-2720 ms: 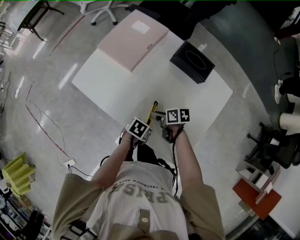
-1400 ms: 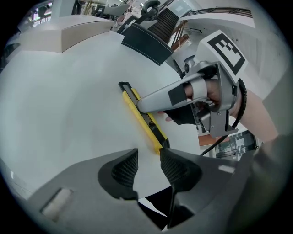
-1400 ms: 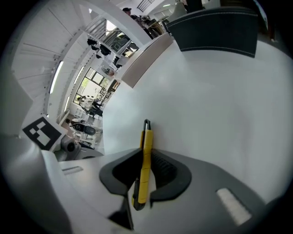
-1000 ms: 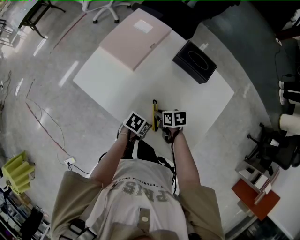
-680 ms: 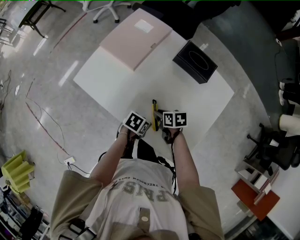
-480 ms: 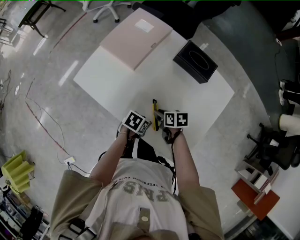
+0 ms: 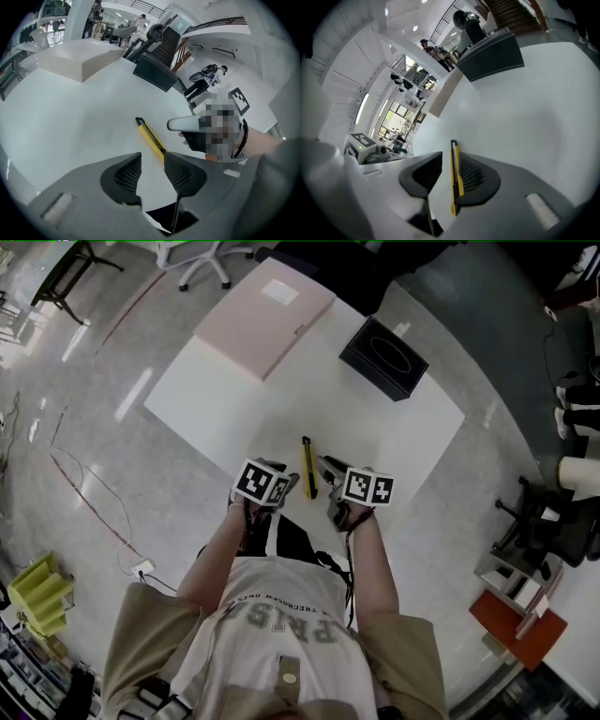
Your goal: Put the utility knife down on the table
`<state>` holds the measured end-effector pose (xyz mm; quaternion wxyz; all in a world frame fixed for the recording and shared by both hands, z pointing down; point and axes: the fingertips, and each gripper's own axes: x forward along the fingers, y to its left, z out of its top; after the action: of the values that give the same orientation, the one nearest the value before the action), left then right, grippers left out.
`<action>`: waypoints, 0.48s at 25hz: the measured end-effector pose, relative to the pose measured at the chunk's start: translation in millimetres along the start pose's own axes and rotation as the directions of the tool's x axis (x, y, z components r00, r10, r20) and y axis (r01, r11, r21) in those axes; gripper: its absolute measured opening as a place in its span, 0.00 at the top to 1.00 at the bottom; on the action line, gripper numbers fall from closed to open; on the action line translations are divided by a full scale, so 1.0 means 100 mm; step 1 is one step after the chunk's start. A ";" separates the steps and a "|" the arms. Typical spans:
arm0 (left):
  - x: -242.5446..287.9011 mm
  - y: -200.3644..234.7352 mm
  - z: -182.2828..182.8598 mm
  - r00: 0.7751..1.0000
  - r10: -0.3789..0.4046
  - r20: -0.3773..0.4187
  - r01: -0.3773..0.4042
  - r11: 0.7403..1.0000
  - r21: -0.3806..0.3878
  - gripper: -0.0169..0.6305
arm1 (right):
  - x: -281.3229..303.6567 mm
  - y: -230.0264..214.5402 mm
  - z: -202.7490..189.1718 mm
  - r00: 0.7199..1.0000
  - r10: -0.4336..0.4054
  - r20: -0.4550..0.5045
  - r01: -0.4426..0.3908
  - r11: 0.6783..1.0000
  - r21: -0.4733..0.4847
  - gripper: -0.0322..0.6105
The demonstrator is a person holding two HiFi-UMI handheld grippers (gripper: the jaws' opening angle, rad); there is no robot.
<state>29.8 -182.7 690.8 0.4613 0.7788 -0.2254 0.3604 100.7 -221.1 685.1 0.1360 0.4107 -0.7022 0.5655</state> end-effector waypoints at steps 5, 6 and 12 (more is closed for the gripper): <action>-0.30 -0.01 0.19 0.993 0.032 0.113 -0.036 0.999 0.034 0.72 | -0.45 0.16 0.23 0.976 -0.012 0.218 0.022 0.999 -0.045 0.78; -0.38 -0.03 0.24 0.989 0.040 0.144 -0.047 0.998 0.044 0.73 | -0.55 0.19 0.26 0.966 -0.026 0.257 0.044 0.997 -0.066 0.78; -0.95 -0.25 0.57 0.936 0.069 0.346 -0.124 0.982 0.140 0.73 | -1.14 0.51 0.37 0.869 -0.083 0.487 0.203 0.959 -0.199 0.78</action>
<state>6.6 -219.0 585.5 0.3333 0.8516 -0.3100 0.2599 145.3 -205.6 563.7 0.0513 0.5677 -0.7453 0.3458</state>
